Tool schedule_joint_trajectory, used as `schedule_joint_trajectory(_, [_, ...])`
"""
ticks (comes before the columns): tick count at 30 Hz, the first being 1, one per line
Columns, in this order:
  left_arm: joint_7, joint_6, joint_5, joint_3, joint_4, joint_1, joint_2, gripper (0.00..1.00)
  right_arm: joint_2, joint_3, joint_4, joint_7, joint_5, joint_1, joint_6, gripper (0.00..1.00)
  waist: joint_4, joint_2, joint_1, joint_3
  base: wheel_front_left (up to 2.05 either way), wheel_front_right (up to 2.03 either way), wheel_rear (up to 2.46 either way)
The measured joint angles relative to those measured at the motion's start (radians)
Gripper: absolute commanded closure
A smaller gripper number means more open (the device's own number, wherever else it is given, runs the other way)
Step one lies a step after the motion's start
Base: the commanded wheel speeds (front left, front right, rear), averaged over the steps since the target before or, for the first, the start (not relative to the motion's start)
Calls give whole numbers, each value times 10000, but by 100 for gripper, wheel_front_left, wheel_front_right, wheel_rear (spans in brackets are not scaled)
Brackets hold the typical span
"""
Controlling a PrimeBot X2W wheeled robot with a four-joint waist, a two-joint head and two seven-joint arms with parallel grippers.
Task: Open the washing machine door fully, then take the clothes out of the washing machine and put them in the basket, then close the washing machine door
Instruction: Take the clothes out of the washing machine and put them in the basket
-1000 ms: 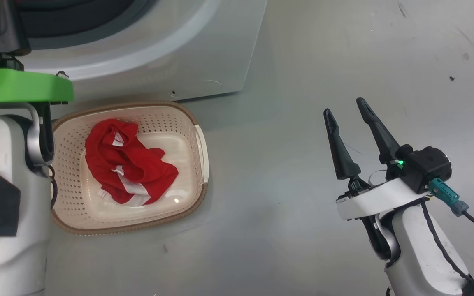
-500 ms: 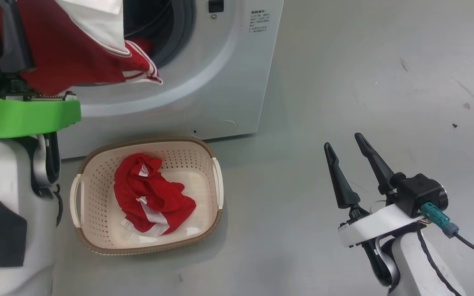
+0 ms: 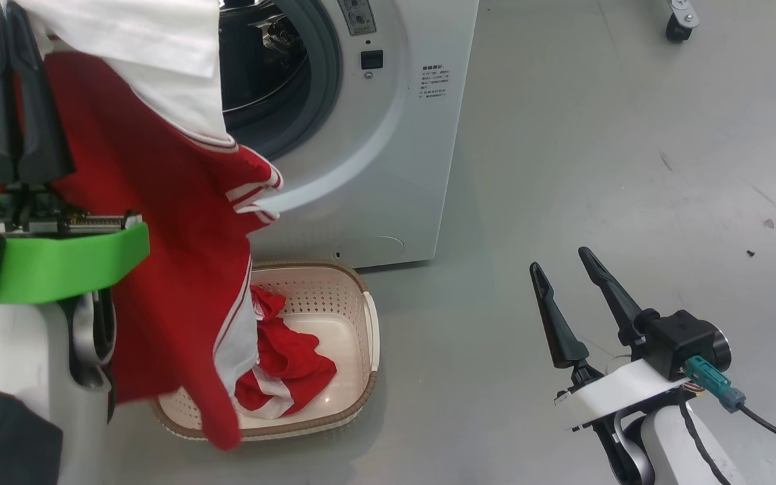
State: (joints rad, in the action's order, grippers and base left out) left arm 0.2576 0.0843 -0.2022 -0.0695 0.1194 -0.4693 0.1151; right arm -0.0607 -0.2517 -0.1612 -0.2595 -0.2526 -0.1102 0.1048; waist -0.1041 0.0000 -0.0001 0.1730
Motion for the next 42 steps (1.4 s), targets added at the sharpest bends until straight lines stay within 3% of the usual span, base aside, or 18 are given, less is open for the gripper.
schedule_joint_trajectory(14, [-251, 92, -109, -282, 121, 1917, -370, 100, 2, 13, 280, 0, 15, 166, 73, 0, -24, 0, 0, 164, 0, 0, 0])
schedule_joint_trajectory(21, [-594, 119, -430, -341, -552, 2480, -416, 100, 6, -48, 525, 0, 63, 154, 75, 0, -82, 0, 0, 613, 0, 0, 0])
schedule_joint_trajectory(33, [-1055, 119, -821, -479, -2479, 2456, -477, 100, 19, -107, 1026, 0, 73, -304, 82, 0, -401, 0, 0, 1927, 0, 0, 0])
schedule_joint_trajectory(42, [-1559, -104, -1007, -514, -4171, 1145, -464, 100, 40, -174, 1308, 0, -12, -819, 86, 0, -729, 0, 0, 3152, 0, 0, 0])
